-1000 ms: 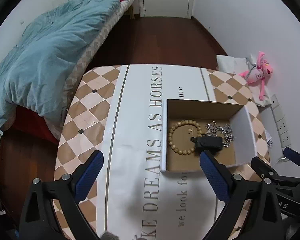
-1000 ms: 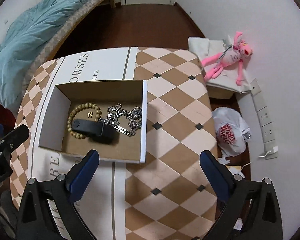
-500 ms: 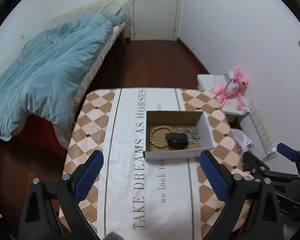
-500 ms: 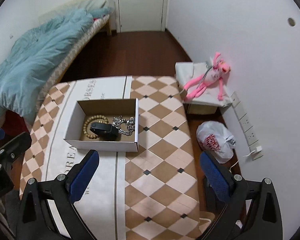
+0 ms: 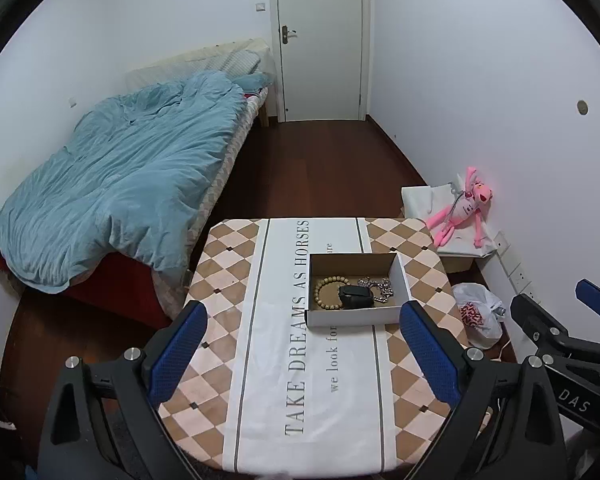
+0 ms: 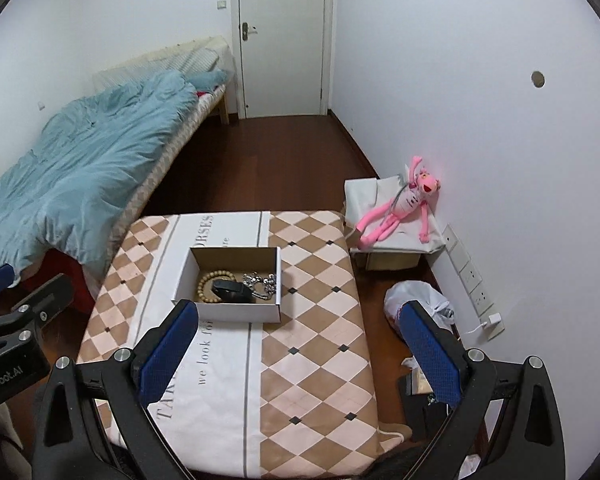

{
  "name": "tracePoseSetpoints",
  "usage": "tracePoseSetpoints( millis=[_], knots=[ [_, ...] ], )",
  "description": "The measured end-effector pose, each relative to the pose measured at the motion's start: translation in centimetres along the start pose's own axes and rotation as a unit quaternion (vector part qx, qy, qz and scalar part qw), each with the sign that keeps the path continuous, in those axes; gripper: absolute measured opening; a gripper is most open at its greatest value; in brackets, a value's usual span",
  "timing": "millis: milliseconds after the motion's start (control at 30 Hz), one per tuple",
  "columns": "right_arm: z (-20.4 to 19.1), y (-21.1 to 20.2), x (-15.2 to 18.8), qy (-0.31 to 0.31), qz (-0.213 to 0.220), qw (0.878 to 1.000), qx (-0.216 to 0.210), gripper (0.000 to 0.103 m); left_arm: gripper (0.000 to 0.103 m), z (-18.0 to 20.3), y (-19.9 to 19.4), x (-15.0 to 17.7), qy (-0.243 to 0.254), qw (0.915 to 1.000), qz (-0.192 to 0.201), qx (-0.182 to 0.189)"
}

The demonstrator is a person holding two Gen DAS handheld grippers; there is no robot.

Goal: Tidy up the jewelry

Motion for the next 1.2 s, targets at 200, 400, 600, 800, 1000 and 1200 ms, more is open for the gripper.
tracePoseSetpoints(
  millis=[200,400,600,800,1000,1200],
  knots=[
    [-0.5,-2.7,-0.6,-0.005,0.018,1.000,-0.005,0.102,0.098,-0.5,-1.8,-0.4,-0.006,0.9999,0.009,0.000],
    [-0.5,-3.7,-1.1,-0.001,0.022,1.000,-0.008,0.103,0.098,-0.8,-2.6,-0.7,-0.008,0.9998,0.017,0.000],
    [-0.3,-3.2,-1.6,0.002,0.019,1.000,-0.001,0.103,0.098,-0.8,-2.3,-0.7,-0.009,0.9999,0.012,0.003],
    [-0.4,-0.8,-2.2,0.001,0.001,1.000,0.005,0.103,0.098,-0.4,0.4,-1.3,-0.013,0.9996,-0.022,0.011],
    [-0.9,2.8,-3.0,-0.004,-0.026,1.000,0.007,0.103,0.098,-0.2,3.5,-1.9,-0.016,0.9981,-0.058,0.010],
    [-1.3,5.4,-4.1,-0.006,-0.049,0.999,0.004,0.103,0.098,-0.3,5.8,-2.8,-0.013,0.9965,-0.083,0.006]
  ],
)
Point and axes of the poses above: each gripper's, at about its wrist camera, not at the fingertips, and y roughly the way its jaws point, z to its right, x to its underside, the point moved 6 cm from there along y, roughly the way its jaws point
